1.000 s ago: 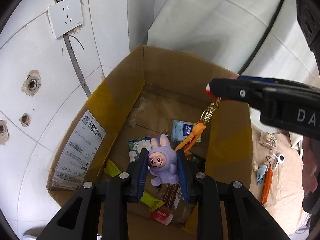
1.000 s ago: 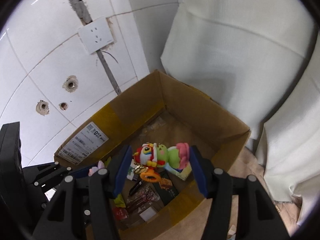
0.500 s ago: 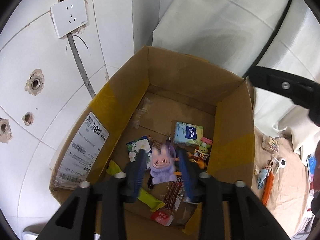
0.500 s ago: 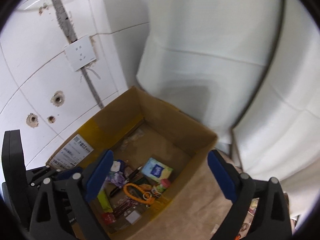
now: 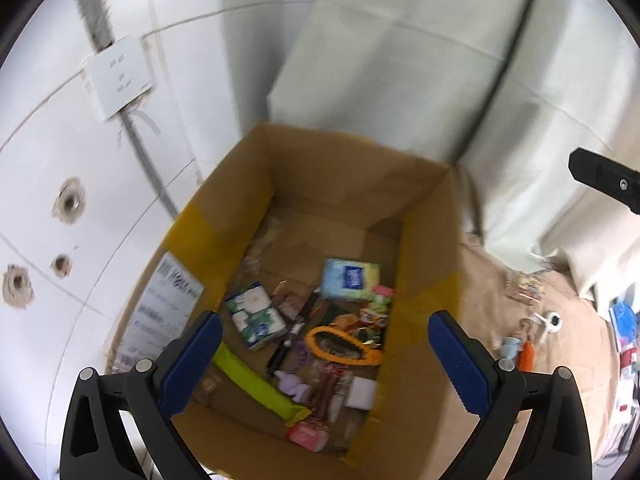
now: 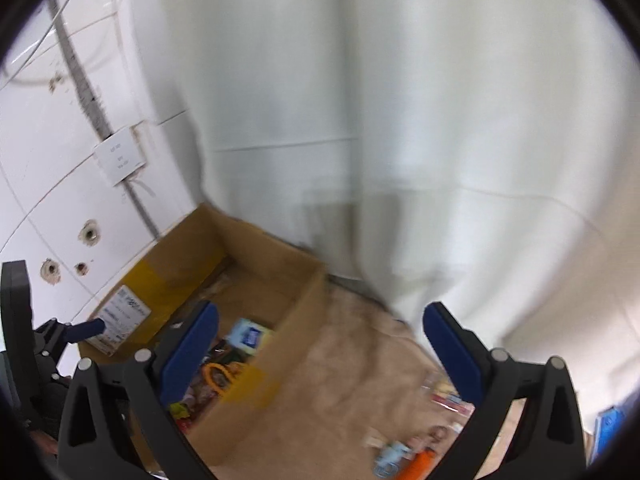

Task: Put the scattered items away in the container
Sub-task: 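Return both grippers to the orange lanyard and blue keychain on the table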

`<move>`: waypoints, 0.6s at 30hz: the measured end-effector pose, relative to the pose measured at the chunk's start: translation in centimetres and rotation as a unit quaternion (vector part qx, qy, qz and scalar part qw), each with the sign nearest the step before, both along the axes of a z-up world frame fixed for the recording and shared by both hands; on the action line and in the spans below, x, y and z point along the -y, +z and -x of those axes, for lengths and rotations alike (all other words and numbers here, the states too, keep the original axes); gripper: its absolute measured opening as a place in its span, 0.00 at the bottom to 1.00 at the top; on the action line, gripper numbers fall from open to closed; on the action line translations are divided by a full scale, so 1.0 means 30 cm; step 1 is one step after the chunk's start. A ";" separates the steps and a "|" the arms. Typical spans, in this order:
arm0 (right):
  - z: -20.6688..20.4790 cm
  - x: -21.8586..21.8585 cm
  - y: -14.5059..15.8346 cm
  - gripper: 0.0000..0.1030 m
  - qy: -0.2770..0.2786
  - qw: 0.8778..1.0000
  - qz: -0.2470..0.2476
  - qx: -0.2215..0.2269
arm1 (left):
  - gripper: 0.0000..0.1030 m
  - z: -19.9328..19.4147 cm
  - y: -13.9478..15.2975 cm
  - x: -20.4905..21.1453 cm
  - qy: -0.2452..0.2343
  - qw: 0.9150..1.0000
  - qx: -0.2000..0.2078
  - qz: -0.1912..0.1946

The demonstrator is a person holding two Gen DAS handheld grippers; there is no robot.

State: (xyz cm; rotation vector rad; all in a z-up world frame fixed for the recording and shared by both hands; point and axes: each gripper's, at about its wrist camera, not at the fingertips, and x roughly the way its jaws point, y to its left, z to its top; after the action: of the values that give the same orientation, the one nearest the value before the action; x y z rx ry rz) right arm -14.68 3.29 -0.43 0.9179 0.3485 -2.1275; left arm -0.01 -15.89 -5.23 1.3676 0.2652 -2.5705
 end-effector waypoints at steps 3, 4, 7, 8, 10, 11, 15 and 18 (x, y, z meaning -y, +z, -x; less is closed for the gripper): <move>0.031 -0.124 0.005 1.00 -0.042 0.999 -0.011 -0.005 | 1.00 0.024 0.034 -0.077 -0.024 1.000 -0.007 -0.004; 0.039 -0.163 0.001 1.00 -0.052 0.999 -0.013 -0.004 | 1.00 0.033 0.042 -0.109 -0.033 0.999 -0.009 -0.006; 0.060 -0.277 -0.032 1.00 -0.081 0.996 -0.033 -0.003 | 1.00 0.057 0.061 -0.205 -0.061 0.998 -0.013 -0.005; 0.065 -0.317 -0.046 1.00 -0.092 0.995 -0.038 -0.001 | 1.00 0.069 0.068 -0.246 -0.072 0.997 -0.016 -0.005; 0.072 -0.402 -0.076 1.00 -0.114 0.992 -0.045 0.008 | 1.00 0.094 0.073 -0.326 -0.094 0.995 -0.019 -0.012; 0.075 -0.439 -0.091 1.00 -0.125 0.991 -0.047 0.014 | 1.00 0.106 0.071 -0.364 -0.105 0.994 -0.017 -0.015; 0.063 -0.562 -0.162 1.00 -0.162 0.984 -0.062 0.031 | 1.00 0.139 0.032 -0.512 -0.144 0.988 -0.013 -0.061; 0.041 -0.620 -0.227 1.00 -0.178 0.979 -0.089 0.036 | 1.00 0.151 -0.025 -0.585 -0.156 0.984 -0.001 -0.082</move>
State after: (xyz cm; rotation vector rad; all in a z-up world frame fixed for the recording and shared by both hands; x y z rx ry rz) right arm -15.92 21.88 -7.25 1.2336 0.3650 -2.4067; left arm -4.53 1.66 -5.99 1.5757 0.2899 -2.8598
